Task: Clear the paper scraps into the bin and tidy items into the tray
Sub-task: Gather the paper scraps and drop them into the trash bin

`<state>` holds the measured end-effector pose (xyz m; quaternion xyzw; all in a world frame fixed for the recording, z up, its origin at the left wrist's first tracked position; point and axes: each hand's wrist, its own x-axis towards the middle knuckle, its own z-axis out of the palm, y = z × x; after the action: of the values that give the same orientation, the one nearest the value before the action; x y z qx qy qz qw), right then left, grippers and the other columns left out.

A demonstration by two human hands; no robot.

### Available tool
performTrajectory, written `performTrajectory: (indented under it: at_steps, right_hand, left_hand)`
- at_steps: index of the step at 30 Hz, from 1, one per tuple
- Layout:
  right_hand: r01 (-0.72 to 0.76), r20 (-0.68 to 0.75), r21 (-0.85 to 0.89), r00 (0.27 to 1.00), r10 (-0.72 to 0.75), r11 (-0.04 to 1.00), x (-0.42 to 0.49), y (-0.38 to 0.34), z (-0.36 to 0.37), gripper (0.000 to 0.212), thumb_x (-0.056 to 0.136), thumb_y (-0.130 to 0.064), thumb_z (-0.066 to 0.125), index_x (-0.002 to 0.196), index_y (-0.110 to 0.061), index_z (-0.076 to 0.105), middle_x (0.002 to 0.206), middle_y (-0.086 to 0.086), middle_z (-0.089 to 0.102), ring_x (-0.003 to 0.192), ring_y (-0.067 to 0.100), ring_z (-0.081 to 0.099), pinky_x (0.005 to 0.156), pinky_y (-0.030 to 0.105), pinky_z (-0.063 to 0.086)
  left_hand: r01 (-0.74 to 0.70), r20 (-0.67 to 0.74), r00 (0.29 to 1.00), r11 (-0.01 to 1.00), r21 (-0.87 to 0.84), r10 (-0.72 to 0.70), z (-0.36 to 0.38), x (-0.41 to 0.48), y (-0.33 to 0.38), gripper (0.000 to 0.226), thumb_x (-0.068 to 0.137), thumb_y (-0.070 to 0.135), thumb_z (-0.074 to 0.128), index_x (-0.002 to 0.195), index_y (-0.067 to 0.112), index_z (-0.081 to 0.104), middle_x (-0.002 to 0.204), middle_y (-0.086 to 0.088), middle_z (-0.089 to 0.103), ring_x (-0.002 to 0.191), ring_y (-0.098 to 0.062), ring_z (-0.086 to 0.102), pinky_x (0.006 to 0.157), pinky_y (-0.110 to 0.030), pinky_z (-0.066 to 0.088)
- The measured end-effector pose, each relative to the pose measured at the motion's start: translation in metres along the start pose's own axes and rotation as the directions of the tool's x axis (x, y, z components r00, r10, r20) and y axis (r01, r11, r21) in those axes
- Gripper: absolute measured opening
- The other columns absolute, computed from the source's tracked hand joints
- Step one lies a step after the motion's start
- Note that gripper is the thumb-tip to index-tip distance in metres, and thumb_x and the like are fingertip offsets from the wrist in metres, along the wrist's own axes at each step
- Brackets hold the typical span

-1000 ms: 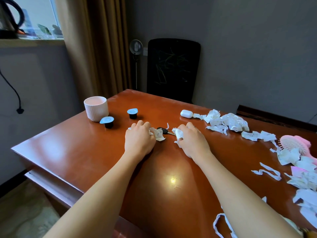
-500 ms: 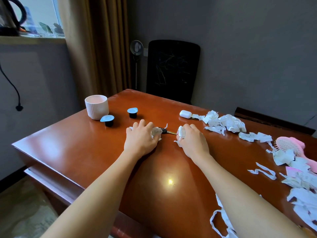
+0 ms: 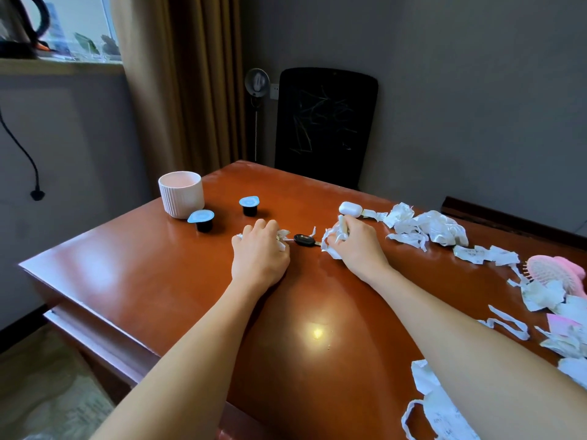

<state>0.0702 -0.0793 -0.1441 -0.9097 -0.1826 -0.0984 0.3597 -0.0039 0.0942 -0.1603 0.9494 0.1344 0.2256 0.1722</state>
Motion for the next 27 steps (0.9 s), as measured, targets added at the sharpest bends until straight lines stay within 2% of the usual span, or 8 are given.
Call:
performTrajectory:
  at_steps: [3, 9, 13, 17, 20, 22, 25, 27]
  right_hand:
    - [0.014, 0.039, 0.004, 0.999, -0.014, 1.000, 0.004, -0.002, 0.003, 0.032, 0.092, -0.019, 0.062, 0.068, -0.025, 0.040, 0.072, -0.006, 0.050, 0.063, 0.011, 0.046, 0.051, 0.021, 0.032]
    - [0.064, 0.090, -0.012, 0.994, -0.063, 0.998, 0.007, 0.001, 0.010, 0.006, 0.091, -0.025, 0.062, 0.091, -0.020, 0.059, 0.089, -0.002, 0.064, 0.082, 0.018, 0.061, 0.065, 0.032, 0.051]
    - [0.066, 0.168, -0.001, 0.984, -0.065, 0.998, 0.010, 0.000, 0.007, 0.033, 0.094, -0.027, 0.059, 0.127, -0.029, 0.056, 0.121, -0.002, 0.062, 0.108, 0.015, 0.059, 0.079, 0.024, 0.050]
    - [0.093, 0.277, -0.062, 0.958, -0.073, 0.994, 0.013, -0.005, 0.004, 0.048, 0.097, -0.026, 0.057, 0.143, -0.036, 0.045, 0.145, 0.000, 0.050, 0.132, 0.021, 0.048, 0.102, 0.035, 0.047]
    - [0.098, 0.293, -0.045, 0.953, -0.080, 0.994, 0.014, -0.007, 0.000, 0.025, 0.097, -0.022, 0.054, 0.116, -0.032, 0.065, 0.113, -0.002, 0.066, 0.102, 0.018, 0.061, 0.079, 0.029, 0.051]
    - [0.104, 0.261, -0.058, 0.961, -0.085, 0.993, 0.013, -0.008, 0.001, 0.014, 0.095, -0.019, 0.053, 0.094, -0.025, 0.065, 0.089, -0.002, 0.064, 0.081, 0.018, 0.059, 0.061, 0.027, 0.043]
    - [0.065, 0.184, -0.056, 0.982, -0.053, 0.996, 0.010, -0.006, 0.003, 0.010, 0.095, -0.014, 0.054, 0.093, -0.020, 0.062, 0.088, -0.003, 0.060, 0.077, 0.014, 0.056, 0.057, 0.022, 0.037]
    - [0.050, 0.148, -0.054, 0.988, -0.042, 0.997, 0.007, -0.005, 0.002, 0.013, 0.096, -0.011, 0.054, 0.087, -0.021, 0.054, 0.087, -0.004, 0.057, 0.075, 0.012, 0.052, 0.057, 0.019, 0.033]
  left_hand:
    - [0.021, -0.007, 1.000, 1.000, -0.014, -0.021, 0.001, 0.002, 0.000, 0.017, 0.096, 0.032, 0.049, 0.106, 0.019, 0.053, 0.107, -0.001, 0.056, 0.095, -0.020, 0.048, 0.091, -0.042, 0.041]
    - [0.035, -0.004, 0.999, 0.999, -0.013, -0.035, -0.001, 0.002, 0.001, 0.016, 0.096, 0.032, 0.049, 0.104, 0.018, 0.052, 0.104, -0.001, 0.056, 0.090, -0.018, 0.044, 0.091, -0.042, 0.040]
    - [0.030, 0.002, 1.000, 0.999, -0.011, -0.030, -0.001, 0.002, 0.001, 0.018, 0.096, 0.030, 0.049, 0.109, 0.018, 0.053, 0.109, -0.003, 0.057, 0.095, -0.020, 0.047, 0.092, -0.042, 0.040]
    - [0.022, 0.020, 1.000, 1.000, -0.001, -0.022, -0.002, 0.002, 0.002, 0.023, 0.097, 0.031, 0.048, 0.116, 0.019, 0.053, 0.116, -0.004, 0.056, 0.103, -0.023, 0.050, 0.094, -0.042, 0.039]
    - [0.019, 0.026, 1.000, 0.999, -0.026, -0.018, -0.003, 0.002, 0.002, 0.022, 0.098, 0.029, 0.048, 0.117, 0.019, 0.052, 0.116, -0.004, 0.056, 0.103, -0.022, 0.049, 0.095, -0.043, 0.039]
    - [0.033, 0.013, 0.999, 0.997, -0.070, -0.032, -0.003, 0.002, 0.001, 0.019, 0.098, 0.026, 0.048, 0.114, 0.018, 0.052, 0.113, -0.004, 0.056, 0.098, -0.020, 0.047, 0.096, -0.043, 0.039]
    - [0.057, -0.036, 0.997, 0.992, -0.114, -0.061, -0.004, 0.003, -0.001, 0.004, 0.097, 0.021, 0.048, 0.098, 0.018, 0.047, 0.101, -0.004, 0.055, 0.088, -0.017, 0.040, 0.091, -0.042, 0.040]
    - [0.054, -0.055, 0.997, 0.990, -0.129, -0.062, -0.006, 0.001, 0.000, 0.010, 0.095, 0.020, 0.049, 0.090, 0.020, 0.040, 0.093, -0.002, 0.052, 0.084, -0.019, 0.042, 0.086, -0.041, 0.040]
